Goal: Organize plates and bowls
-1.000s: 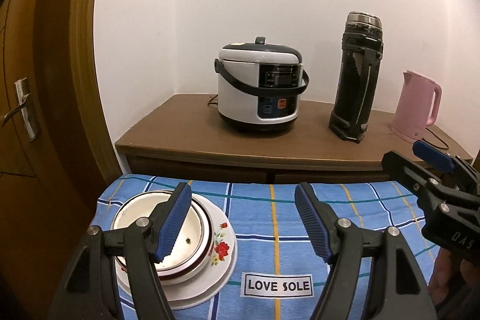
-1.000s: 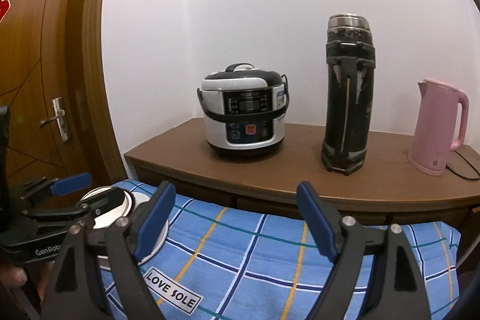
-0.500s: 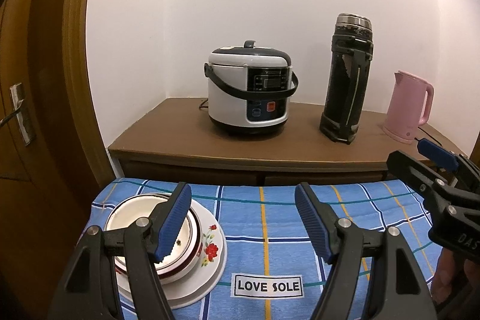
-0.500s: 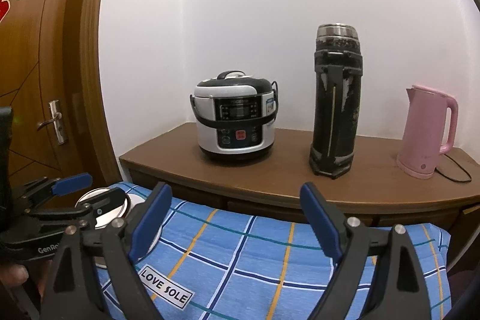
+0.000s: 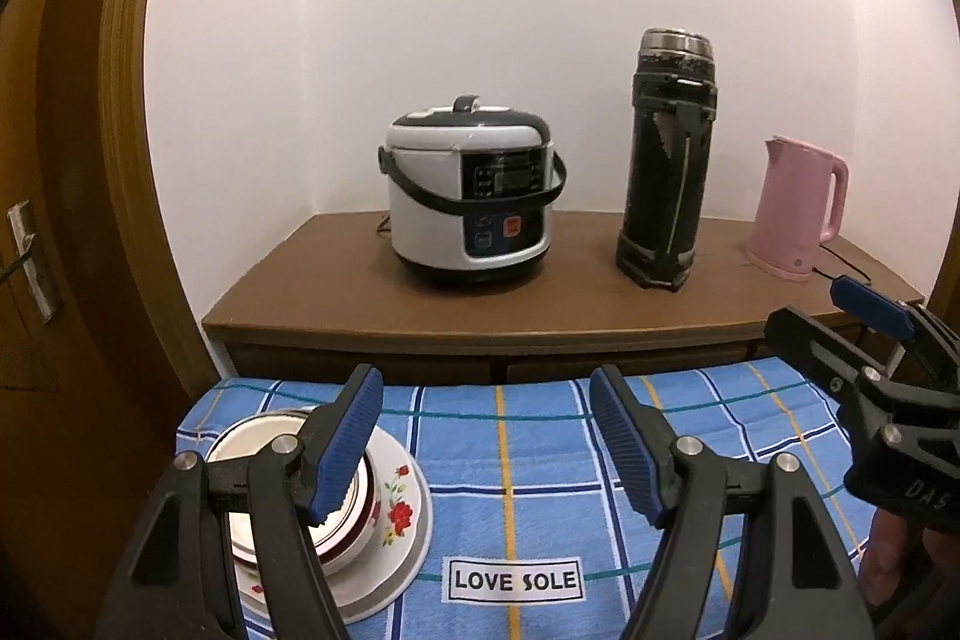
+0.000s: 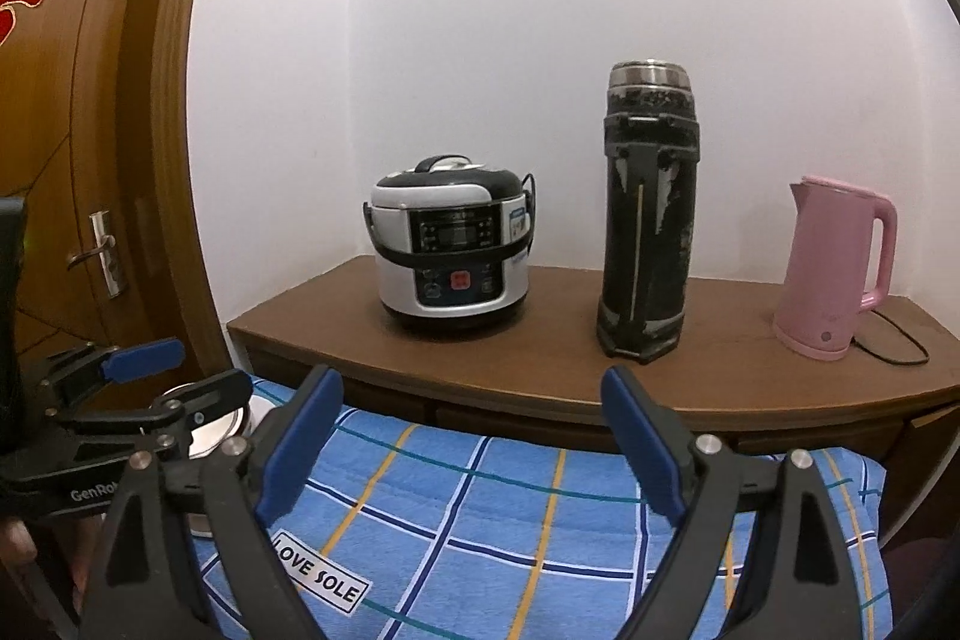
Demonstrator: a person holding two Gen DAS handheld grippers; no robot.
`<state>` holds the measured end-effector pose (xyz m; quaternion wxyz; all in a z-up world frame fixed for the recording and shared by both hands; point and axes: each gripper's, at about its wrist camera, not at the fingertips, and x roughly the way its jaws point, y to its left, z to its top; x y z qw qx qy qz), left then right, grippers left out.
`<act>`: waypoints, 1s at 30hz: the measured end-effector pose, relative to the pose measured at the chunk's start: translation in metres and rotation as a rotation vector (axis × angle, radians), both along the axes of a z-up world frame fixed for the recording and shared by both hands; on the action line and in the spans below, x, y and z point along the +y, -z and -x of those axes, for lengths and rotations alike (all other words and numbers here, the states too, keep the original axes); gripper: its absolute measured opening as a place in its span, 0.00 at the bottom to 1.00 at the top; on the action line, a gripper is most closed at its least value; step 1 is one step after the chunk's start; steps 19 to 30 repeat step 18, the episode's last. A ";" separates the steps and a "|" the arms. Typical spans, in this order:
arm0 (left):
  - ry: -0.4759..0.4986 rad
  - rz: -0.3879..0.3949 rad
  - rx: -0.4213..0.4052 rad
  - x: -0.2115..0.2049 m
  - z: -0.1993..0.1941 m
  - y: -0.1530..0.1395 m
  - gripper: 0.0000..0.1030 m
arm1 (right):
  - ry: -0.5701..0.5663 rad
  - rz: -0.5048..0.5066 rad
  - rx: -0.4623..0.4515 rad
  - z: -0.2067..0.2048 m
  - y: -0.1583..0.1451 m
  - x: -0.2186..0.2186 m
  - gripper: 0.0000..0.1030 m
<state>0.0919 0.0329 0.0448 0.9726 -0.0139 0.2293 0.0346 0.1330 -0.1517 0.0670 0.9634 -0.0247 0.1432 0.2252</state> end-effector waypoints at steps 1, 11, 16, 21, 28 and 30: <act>-0.004 -0.009 -0.005 -0.002 0.001 -0.002 0.72 | 0.003 0.000 -0.003 0.001 -0.001 -0.001 0.88; 0.038 0.027 0.007 -0.009 -0.002 -0.001 0.72 | 0.018 -0.009 -0.002 0.004 -0.001 -0.012 0.88; 0.057 0.008 -0.011 -0.017 0.002 -0.001 0.72 | 0.023 -0.011 -0.002 0.008 0.000 -0.016 0.88; 0.060 -0.008 -0.026 -0.021 0.004 -0.002 0.72 | 0.026 -0.010 -0.003 0.008 -0.001 -0.017 0.88; 0.060 -0.008 -0.026 -0.021 0.004 -0.002 0.72 | 0.026 -0.010 -0.003 0.008 -0.001 -0.017 0.88; 0.060 -0.008 -0.026 -0.021 0.004 -0.002 0.72 | 0.026 -0.010 -0.003 0.008 -0.001 -0.017 0.88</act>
